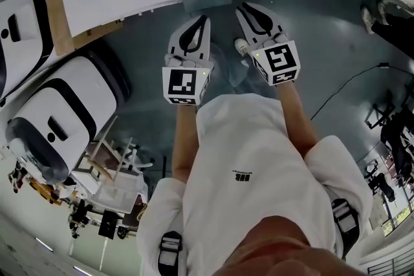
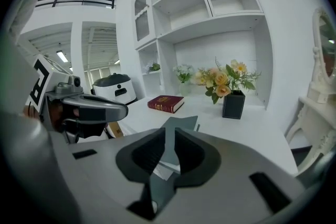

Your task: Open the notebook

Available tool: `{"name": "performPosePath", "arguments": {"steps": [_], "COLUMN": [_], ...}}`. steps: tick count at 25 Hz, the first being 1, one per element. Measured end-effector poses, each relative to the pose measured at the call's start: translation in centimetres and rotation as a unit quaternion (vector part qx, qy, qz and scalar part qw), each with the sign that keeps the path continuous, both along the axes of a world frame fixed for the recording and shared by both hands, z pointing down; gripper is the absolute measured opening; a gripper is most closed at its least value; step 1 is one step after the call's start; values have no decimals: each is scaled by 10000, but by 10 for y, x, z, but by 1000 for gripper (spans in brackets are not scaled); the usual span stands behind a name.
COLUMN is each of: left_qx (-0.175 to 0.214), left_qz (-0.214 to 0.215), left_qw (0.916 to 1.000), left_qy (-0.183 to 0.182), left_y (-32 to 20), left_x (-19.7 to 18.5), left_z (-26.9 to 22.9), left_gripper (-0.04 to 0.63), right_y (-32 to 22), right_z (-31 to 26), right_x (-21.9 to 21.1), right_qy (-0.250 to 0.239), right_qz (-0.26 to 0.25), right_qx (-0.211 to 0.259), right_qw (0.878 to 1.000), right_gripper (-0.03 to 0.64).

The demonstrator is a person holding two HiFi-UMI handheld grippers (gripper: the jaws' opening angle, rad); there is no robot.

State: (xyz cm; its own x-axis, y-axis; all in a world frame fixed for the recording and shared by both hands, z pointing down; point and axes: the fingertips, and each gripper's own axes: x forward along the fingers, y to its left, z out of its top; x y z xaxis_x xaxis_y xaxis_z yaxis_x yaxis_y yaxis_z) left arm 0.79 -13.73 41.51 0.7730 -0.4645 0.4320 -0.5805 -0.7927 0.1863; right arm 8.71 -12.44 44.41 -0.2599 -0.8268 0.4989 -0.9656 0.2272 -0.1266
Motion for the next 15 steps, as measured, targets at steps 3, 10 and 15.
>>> {"name": "performPosePath", "arguments": {"steps": [3,10,15], "left_qx": [-81,-180,-259], "left_qz": [84,298,465], "left_qw": [9999,9994,9986], "left_qy": [-33,-52,-79], "left_y": [-6,-16,-20], "left_x": [-1,1,3], "left_z": [14,39,54], "left_gripper": [0,0,0], "right_y": [-4,-12,-15], "right_z": [16,48,71], "right_x": [-3,-5,-5], "right_qy": [-39,-131,-189], "right_qz": [96,350,524], "right_qx": [-127,-353,-512], "right_qw": [9999,9987,9971], "right_gripper": [43,60,72]}}
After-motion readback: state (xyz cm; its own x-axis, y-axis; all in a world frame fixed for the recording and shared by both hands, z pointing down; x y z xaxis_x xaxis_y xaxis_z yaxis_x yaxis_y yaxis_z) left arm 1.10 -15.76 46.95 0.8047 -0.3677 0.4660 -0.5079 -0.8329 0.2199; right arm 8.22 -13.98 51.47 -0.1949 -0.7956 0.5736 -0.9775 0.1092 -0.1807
